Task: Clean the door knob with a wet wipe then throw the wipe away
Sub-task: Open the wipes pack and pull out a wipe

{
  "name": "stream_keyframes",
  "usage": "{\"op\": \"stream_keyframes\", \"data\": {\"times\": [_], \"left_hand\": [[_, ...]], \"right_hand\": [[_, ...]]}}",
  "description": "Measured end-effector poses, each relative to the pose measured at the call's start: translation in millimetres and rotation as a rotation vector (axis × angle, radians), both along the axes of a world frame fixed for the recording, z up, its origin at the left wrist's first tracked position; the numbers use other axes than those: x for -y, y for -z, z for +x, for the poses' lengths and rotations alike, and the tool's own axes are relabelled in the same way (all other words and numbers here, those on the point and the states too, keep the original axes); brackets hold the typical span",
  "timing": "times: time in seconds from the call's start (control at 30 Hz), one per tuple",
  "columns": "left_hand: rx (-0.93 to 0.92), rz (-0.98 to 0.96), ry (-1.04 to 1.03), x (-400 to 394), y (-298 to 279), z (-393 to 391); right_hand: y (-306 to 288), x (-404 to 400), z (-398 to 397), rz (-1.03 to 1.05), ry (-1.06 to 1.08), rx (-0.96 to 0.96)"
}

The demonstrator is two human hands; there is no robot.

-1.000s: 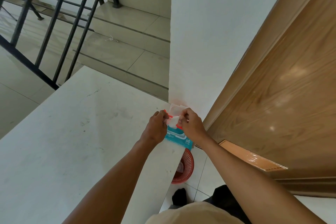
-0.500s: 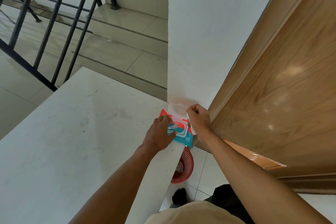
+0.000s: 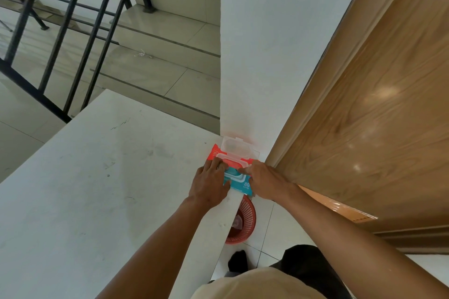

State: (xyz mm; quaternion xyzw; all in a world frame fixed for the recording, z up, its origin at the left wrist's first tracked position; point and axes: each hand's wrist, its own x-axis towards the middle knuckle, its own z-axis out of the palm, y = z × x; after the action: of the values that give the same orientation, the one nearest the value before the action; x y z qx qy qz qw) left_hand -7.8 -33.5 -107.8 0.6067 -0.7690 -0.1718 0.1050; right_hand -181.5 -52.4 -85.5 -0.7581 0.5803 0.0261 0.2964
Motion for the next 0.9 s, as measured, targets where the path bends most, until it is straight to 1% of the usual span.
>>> {"op": "stream_keyframes", "data": {"times": [0.07, 0.1, 0.13, 0.2, 0.27, 0.3, 0.4, 0.5, 0.6, 0.73, 0.8, 0.87, 0.9], "left_hand": [[0.005, 0.008, 0.002, 0.0, -0.3, -0.3], [-0.008, 0.018, -0.005, 1.0, -2.0, -0.8], [-0.041, 0.031, -0.027, 3.1, -4.7, -1.8], [-0.156, 0.038, -0.122, 11.4, -13.6, -5.8], [-0.259, 0.046, -0.253, 23.4, -24.4, -11.9], [-0.304, 0.065, -0.307, 30.3, -29.1, -14.8], [-0.415, 0.180, -0.399, 49.7, -39.5, -19.6], [-0.387, 0.249, -0.382, 59.8, -40.7, -17.7], [-0.332, 0.250, -0.369, 59.2, -39.0, -15.7], [-0.296, 0.214, -0.371, 49.2, -40.1, -7.3], [-0.165, 0.196, -0.301, 36.5, -37.9, -1.1], [0.000, 0.127, -0.186, 21.6, -31.1, 3.4], [0.037, 0.096, -0.142, 14.7, -26.7, 5.4]], "right_hand": [[-0.5, 0.0, -4.2, 0.008, 0.007, 0.008], [-1.7, -0.6, -4.9, -0.015, 0.047, 0.053], [-3.0, -1.0, -4.5, -0.046, 0.129, 0.129], [-6.9, -0.1, -1.4, -0.100, 0.366, 0.328], [-11.8, 3.4, 3.8, -0.098, 0.565, 0.515], [-14.2, 6.1, 7.4, -0.076, 0.630, 0.575], [-16.2, 11.5, 15.4, -0.015, 0.759, 0.623], [-15.5, 11.7, 16.4, -0.036, 0.818, 0.630], [-16.3, 8.3, 12.5, -0.039, 0.787, 0.640], [-13.0, 1.8, 4.1, -0.103, 0.601, 0.582], [-4.1, -5.4, 0.4, -0.099, 0.465, 0.499], [5.9, -14.2, -2.5, -0.111, 0.315, 0.347], [10.9, -18.2, -3.5, -0.124, 0.248, 0.280]]}}
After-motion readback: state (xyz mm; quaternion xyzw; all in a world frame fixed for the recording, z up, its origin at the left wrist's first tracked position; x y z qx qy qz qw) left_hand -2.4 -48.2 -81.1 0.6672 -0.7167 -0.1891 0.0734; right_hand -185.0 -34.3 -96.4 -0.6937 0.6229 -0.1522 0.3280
